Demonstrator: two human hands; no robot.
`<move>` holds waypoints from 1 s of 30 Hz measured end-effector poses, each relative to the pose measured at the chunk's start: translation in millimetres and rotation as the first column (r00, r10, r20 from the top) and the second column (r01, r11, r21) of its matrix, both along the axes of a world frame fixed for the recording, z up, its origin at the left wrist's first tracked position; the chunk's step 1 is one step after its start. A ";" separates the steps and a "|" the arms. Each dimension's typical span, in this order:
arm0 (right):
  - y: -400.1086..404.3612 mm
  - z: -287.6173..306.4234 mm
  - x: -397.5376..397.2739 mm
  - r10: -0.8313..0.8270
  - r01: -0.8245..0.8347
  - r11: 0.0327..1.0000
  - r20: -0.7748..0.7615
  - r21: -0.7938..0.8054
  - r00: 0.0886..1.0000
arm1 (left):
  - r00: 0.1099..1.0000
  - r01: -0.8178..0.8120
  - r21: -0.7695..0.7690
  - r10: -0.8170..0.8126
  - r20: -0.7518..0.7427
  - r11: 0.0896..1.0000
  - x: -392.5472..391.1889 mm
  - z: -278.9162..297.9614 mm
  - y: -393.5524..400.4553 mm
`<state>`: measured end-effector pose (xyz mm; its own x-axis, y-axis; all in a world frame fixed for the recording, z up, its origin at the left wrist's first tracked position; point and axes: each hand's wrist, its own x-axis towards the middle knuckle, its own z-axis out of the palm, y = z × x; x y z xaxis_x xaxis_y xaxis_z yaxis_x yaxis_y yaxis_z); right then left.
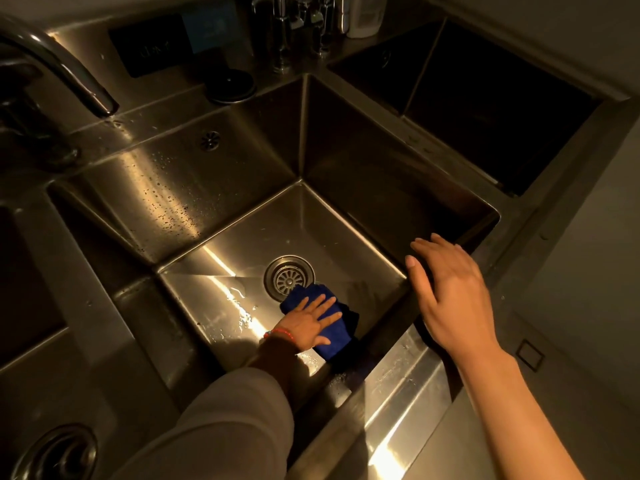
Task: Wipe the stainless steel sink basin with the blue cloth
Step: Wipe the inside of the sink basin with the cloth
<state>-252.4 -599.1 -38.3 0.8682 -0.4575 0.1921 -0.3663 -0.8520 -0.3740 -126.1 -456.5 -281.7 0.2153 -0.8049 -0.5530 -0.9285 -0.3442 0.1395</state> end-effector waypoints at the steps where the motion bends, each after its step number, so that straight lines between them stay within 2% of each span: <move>1: 1.1 -1.8 -0.2 0.000 0.000 1.000 -0.005 0.009 1.000 | 1.000 -0.023 0.003 0.023 -0.010 1.000 -2.4 -1.5 -1.1; 7: -2.2 -5.6 -2.4 -0.057 0.057 0.995 -0.006 0.080 0.998 | 0.994 -0.113 0.034 0.113 0.001 0.993 -14.9 -7.2 -1.7; 15: -3.5 -9.8 -2.1 -0.048 0.050 0.996 -0.035 0.071 0.998 | 0.963 -0.265 0.124 0.269 -0.013 0.956 -27.0 -6.9 9.4; 25: -1.3 -9.5 -2.4 -0.042 0.045 0.997 -0.049 0.059 0.998 | 0.810 -0.560 0.226 0.584 -0.049 0.797 -42.5 0.8 13.7; 30: -2.5 -9.6 -3.1 -0.038 0.040 0.998 -0.054 0.048 0.998 | 0.753 -0.635 0.219 0.657 -0.034 0.741 -45.3 2.6 12.0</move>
<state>-255.5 -601.7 -47.9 0.8580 -0.4988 0.1225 -0.4193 -0.8180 -0.3937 -171.5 -444.5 -279.1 0.5802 -0.3758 -0.7226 -0.4573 -0.8845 0.0928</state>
